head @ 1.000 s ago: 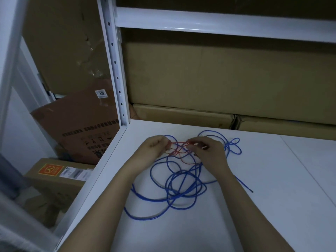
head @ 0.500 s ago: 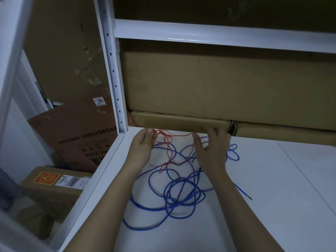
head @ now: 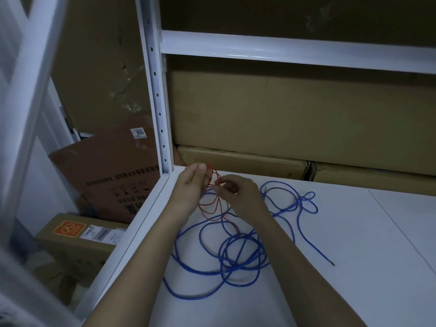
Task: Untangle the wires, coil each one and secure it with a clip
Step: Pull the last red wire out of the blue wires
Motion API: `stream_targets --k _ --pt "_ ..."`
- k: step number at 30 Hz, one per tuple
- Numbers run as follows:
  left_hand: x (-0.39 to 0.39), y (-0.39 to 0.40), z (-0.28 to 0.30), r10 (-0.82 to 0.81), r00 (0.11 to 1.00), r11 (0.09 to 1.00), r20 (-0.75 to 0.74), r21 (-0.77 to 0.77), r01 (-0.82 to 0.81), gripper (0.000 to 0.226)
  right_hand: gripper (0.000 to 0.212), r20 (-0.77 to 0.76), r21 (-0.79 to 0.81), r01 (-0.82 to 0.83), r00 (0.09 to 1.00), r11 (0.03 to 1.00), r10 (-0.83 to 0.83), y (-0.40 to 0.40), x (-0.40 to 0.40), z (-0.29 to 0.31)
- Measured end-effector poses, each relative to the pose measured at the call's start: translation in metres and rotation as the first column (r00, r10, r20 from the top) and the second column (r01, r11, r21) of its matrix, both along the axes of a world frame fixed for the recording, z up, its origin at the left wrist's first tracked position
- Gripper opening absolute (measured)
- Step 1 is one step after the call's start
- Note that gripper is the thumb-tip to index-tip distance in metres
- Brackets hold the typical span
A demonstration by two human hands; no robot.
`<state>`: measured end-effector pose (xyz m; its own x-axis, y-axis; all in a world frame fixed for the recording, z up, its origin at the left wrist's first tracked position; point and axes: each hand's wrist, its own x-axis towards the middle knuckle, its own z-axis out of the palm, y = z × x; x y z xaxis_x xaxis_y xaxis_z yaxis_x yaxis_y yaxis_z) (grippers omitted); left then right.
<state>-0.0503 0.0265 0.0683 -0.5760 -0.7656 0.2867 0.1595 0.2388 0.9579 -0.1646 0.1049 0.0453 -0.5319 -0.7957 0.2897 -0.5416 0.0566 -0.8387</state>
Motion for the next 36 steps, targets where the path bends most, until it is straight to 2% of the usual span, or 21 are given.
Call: stream_targets --k 3,5,8,11,12,14,16,17,19,21,23,25,28,30,32,33,36 --pt "0.01 -0.009 0.002 0.039 0.999 0.999 -0.023 -0.013 -0.039 0.04 0.016 -0.038 -0.078 0.044 0.998 0.996 -0.047 0.001 -0.01 0.007" --pt "0.014 -0.015 0.005 0.11 0.993 0.994 -0.043 0.012 -0.11 0.04 0.017 -0.11 -0.142 0.119 0.985 0.983 -0.135 0.003 -0.018 0.017" --pt "0.018 -0.025 0.012 0.235 0.965 0.967 -0.116 0.13 -0.22 0.038 0.02 -0.222 -0.231 0.293 0.913 0.928 -0.343 0.004 -0.035 0.034" --pt "0.019 -0.029 0.017 0.291 0.949 0.954 -0.117 0.102 -0.28 0.038 0.023 -0.248 -0.224 0.437 0.839 0.871 -0.484 0.006 -0.053 0.043" --pt "0.018 -0.03 0.019 0.3 0.947 0.952 -0.114 0.092 -0.29 0.038 0.024 -0.252 -0.181 0.453 0.837 0.873 -0.486 0.006 -0.056 0.043" --pt "0.015 -0.028 0.021 0.302 0.949 0.952 -0.094 0.084 -0.294 0.039 0.026 -0.17 -0.12 0.396 0.895 0.911 -0.411 0.003 -0.054 0.043" --pt "0.011 -0.026 0.02 0.269 0.962 0.962 -0.056 0.073 -0.264 0.039 0.029 -0.088 -0.157 0.314 0.94 0.936 -0.33 0.003 -0.041 0.042" --pt "0.008 -0.025 0.019 0.252 0.967 0.967 -0.034 0.057 -0.249 0.039 0.029 -0.12 -0.223 0.278 0.943 0.934 -0.31 0.002 -0.034 0.038" --pt "0.004 -0.022 0.016 0.211 0.978 0.977 -0.003 0.028 -0.211 0.038 0.036 -0.302 -0.284 0.199 0.91 0.938 -0.284 0.001 -0.024 0.029" --pt "0.0 -0.019 0.016 0.154 0.988 0.988 -0.007 0.02 -0.154 0.038 0.048 -0.379 -0.168 0.059 0.918 0.984 -0.119 -0.002 -0.017 0.02" --pt "-0.002 -0.015 0.018 0.101 0.995 0.995 -0.021 0.018 -0.1 0.039 0.055 -0.289 0.001 -0.119 0.95 0.993 0.114 -0.006 -0.01 0.016" --pt "-0.003 -0.011 0.02 0.045 0.999 0.999 -0.012 -0.002 -0.045 0.039 0.047 -0.158 0.025 -0.203 0.966 0.979 0.205 -0.009 -0.005 0.01" --pt "-0.004 -0.008 0.022 0.029 1.0 1.0 -0.001 -0.011 -0.029 0.039 0.015 -0.069 -0.147 -0.031 0.997 0.989 0.021 -0.013 -0.003 0.001" --pt "-0.001 -0.013 0.022 0.12 0.993 0.993 -0.007 0.009 -0.12 0.04 0.009 0.102 -0.223 0.11 0.991 0.969 -0.089 -0.011 -0.01 -0.004" --pt "0.004 -0.02 0.019 0.219 0.976 0.975 -0.007 0.033 -0.219 0.04 0.009 0.299 -0.227 0.238 0.94 0.944 -0.165 -0.006 -0.021 -0.006" --pt "0.007 -0.023 0.017 0.252 0.968 0.967 0.01 0.029 -0.252 0.04 0.01 0.324 -0.204 0.287 0.922 0.936 -0.212 -0.004 -0.029 -0.009" --pt "0.01 -0.024 0.01 0.321 0.945 0.947 0.065 0.01 -0.322 0.04 0.019 0.202 -0.09 0.43 0.891 0.898 -0.407 0.0 -0.047 -0.011"
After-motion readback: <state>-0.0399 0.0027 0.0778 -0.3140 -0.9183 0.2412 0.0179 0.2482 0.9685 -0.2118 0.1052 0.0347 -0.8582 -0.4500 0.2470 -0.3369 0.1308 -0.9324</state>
